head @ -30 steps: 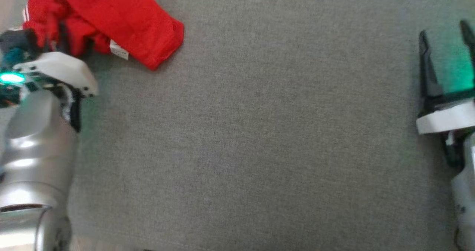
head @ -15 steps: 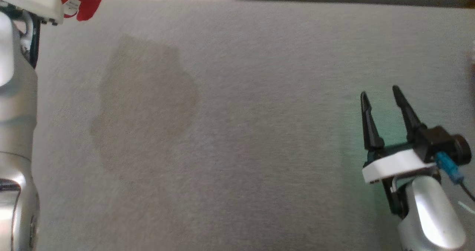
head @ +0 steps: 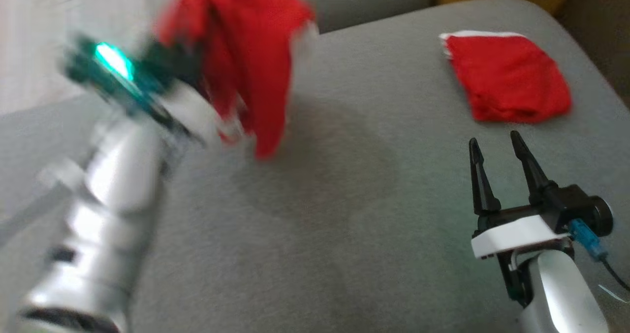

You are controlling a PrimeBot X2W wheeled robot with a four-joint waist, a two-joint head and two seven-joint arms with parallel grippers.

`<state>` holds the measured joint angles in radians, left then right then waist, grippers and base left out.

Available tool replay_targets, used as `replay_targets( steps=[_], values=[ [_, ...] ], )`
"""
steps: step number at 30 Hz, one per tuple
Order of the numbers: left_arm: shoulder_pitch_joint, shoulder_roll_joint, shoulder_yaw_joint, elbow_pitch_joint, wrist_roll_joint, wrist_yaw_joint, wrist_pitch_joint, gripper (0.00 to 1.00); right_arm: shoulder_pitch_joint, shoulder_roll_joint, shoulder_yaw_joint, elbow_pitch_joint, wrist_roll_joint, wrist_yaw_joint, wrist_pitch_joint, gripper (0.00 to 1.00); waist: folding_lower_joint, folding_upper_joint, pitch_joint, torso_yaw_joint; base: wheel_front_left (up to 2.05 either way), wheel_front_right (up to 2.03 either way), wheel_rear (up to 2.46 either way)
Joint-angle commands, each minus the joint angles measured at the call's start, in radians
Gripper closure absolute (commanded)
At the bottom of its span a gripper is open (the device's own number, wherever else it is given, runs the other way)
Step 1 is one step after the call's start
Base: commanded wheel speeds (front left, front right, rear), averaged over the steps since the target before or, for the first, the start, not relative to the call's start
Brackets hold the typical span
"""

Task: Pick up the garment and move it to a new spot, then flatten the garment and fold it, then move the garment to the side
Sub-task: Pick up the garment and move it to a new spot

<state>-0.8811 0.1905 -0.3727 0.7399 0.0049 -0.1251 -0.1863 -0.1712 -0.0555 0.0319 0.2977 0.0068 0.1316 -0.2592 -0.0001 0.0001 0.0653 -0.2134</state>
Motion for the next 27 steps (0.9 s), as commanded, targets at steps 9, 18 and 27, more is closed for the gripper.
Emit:
replay_targets(
  steps=[9, 18, 27],
  values=[
    [0.331, -0.120, -0.198, -0.009, -0.151, -0.005, -0.035, 0.00, -0.028, 0.005, 0.059, -0.039, 0.052, -0.001, -0.003, 0.00, 0.0001, -0.0001, 0.092, -0.121, 0.00, 0.00, 0.00],
    [0.578, -0.138, -0.125, -0.207, -0.274, 0.136, -0.075, 0.00, 0.055, 0.005, 0.075, 0.012, 0.080, -0.001, -0.003, 0.00, 0.0001, -0.0001, -0.031, 0.039, 0.00, 0.00, 0.00],
    [0.856, -0.105, 0.100, -0.548, -0.159, 0.216, -0.075, 0.00, 0.133, 0.005, 0.047, 0.047, 0.077, -0.001, -0.003, 0.00, 0.0001, -0.0001, -0.109, 0.218, 0.00, 0.00, 0.00]
  ],
)
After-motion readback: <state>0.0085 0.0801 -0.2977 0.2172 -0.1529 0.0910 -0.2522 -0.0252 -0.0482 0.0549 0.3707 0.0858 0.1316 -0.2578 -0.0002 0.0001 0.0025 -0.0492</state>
